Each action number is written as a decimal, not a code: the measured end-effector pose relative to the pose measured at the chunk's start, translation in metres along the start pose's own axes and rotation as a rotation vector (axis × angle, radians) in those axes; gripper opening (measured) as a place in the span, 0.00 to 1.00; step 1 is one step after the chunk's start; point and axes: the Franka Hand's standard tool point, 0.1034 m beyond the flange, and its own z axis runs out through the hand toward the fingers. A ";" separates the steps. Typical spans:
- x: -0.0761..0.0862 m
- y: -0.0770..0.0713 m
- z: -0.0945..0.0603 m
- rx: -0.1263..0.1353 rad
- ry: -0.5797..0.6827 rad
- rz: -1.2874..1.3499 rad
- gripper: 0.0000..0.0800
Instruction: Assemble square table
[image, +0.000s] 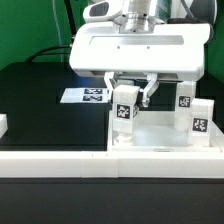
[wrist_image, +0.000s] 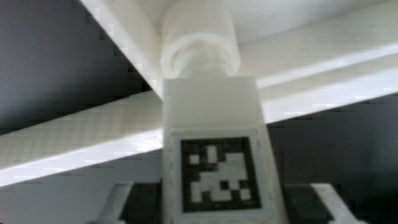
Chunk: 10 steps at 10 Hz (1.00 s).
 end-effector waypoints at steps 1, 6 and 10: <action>-0.004 0.002 0.003 -0.005 -0.005 -0.004 0.36; -0.004 0.002 0.004 -0.006 0.004 0.006 0.36; -0.004 0.002 0.004 -0.007 0.003 0.002 0.73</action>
Offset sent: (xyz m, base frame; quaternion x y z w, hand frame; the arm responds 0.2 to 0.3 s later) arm -0.0026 0.0009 -0.0041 -0.0044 0.0046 0.0014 1.0000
